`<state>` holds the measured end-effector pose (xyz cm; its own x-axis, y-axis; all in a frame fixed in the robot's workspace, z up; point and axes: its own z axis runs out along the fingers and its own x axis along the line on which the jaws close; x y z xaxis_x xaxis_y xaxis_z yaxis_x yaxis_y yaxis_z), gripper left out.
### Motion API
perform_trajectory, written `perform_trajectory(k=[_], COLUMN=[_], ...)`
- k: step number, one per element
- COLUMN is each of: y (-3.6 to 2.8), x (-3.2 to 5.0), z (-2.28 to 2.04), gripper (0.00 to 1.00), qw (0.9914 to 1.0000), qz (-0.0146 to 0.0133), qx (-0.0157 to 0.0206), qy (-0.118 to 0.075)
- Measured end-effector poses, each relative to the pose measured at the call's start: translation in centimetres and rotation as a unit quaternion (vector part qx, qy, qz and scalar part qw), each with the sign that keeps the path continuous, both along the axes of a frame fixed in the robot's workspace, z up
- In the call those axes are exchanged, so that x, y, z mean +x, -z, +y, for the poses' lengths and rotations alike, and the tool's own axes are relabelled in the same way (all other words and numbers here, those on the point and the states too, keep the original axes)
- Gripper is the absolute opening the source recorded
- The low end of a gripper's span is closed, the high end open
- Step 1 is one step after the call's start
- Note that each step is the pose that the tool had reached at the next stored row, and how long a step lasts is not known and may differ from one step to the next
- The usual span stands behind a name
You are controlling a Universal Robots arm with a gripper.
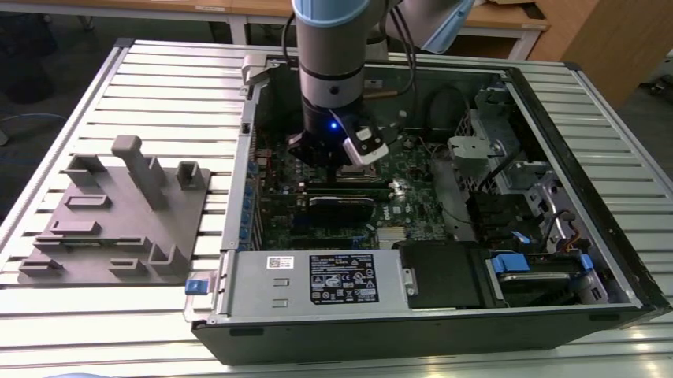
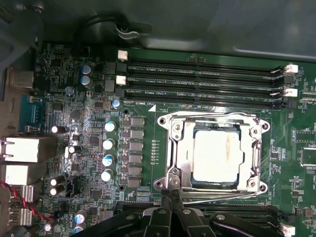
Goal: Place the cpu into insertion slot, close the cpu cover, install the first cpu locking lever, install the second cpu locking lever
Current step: 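Install the second cpu locking lever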
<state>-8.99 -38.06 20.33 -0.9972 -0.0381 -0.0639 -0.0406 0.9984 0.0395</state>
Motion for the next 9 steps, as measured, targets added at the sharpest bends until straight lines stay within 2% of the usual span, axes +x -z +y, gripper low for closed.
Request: perform_trajectory(k=[5, 9], y=[0.04, 0.07], x=[-0.09, -0.2], z=[-0.38, -0.52], gripper=[0.11, 0.11], qw=[1.0, 0.99996], qz=[0.0, 0.0], qx=[0.0021, 0.0087], qy=[0.0, 0.0])
